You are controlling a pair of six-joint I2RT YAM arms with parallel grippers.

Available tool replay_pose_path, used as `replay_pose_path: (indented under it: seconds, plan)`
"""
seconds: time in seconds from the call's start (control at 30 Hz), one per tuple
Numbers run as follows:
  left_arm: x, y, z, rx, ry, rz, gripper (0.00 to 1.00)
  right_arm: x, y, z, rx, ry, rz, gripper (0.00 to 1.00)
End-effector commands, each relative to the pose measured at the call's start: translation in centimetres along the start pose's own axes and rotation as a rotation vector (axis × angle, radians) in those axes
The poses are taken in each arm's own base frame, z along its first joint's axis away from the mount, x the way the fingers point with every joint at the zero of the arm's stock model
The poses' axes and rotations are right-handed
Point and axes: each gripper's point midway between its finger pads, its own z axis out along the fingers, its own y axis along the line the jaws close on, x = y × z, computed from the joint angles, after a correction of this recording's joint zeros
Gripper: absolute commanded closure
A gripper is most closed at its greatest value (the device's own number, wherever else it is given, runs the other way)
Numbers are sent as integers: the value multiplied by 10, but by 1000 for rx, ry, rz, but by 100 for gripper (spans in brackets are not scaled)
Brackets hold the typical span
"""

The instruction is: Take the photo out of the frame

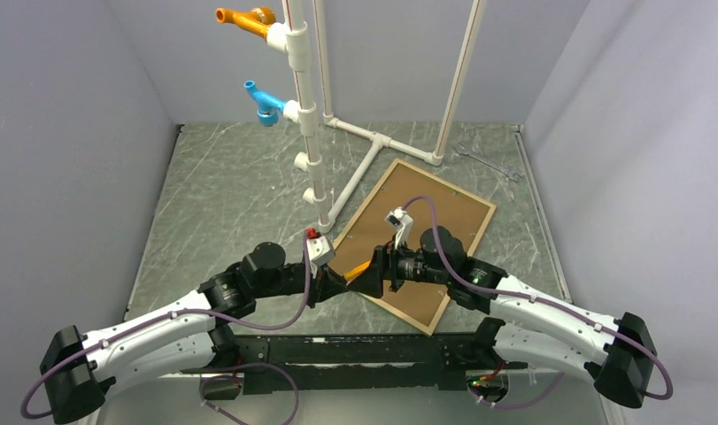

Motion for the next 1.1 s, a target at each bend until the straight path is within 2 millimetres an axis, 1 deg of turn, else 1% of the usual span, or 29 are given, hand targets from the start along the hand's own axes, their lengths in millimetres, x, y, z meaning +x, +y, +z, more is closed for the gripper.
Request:
replay_pose_path:
  seconds: [0.0, 0.03, 0.07, 0.13, 0.17, 0.27, 0.33, 0.43, 0.5, 0.6, 0.7, 0.73, 0.77, 0.83, 0.87, 0.9, 0.93, 0.97, 1.03, 1.07]
  plan:
    - [-24, 6, 4, -51, -95, -54, 100, -51, 20, -1, -91, -290, 217, 19]
    - [-26, 5, 6, -44, -103, -60, 100, -59, 28, -4, -150, -344, 214, 18]
    - [-26, 6, 8, -42, -103, -67, 100, -60, 28, -4, -167, -363, 229, 17]
    - [-26, 8, 12, -46, -105, -79, 100, -64, 19, 0, -114, -379, 254, 18]
    - [-25, 10, 14, -54, -102, -85, 100, -63, 14, 2, -84, -370, 269, 21]
    - [-24, 12, 18, -62, -102, -101, 100, -68, 16, 5, -81, -364, 251, 34]
    - [-24, 11, 19, -53, -102, -104, 100, -68, 7, 6, -27, -370, 268, 41]
    - [-24, 11, 19, -51, -110, -107, 100, -62, -7, 7, 39, -364, 292, 49]
    - [-25, 11, 18, -52, -111, -104, 100, -59, -11, 8, 48, -358, 295, 50]
    - [-25, 14, 17, -74, -109, -106, 100, -53, -11, 12, 35, -339, 301, 51]
    - [-26, 13, 19, -67, -109, -105, 100, -49, -10, 18, 13, -319, 313, 50]
    - [-27, 12, 20, -59, -110, -107, 100, -48, -9, 20, -2, -315, 319, 54]
    - [-27, 11, 21, -49, -106, -107, 100, -46, -9, 22, -11, -312, 324, 65]
    - [-26, 9, 24, -38, -99, -112, 100, -45, -11, 24, -14, -307, 318, 97]
    - [-26, 9, 25, -36, -98, -116, 100, -44, -16, 25, 16, -301, 317, 100]
    - [-25, 10, 25, -44, -92, -126, 98, -44, -23, 25, 65, -297, 311, 100]
    - [-24, 13, 24, -66, -87, -141, 89, -42, -34, 23, 133, -295, 305, 100]
    - [-23, 19, 23, -103, -85, -160, 75, -40, -47, 19, 212, -290, 298, 100]
    - [-19, 34, 17, -208, -94, -226, 51, -39, -84, -1, 450, -297, 269, 100]
    - [-13, 42, 13, -266, -90, -263, 23, -39, -100, -14, 570, -299, 244, 100]
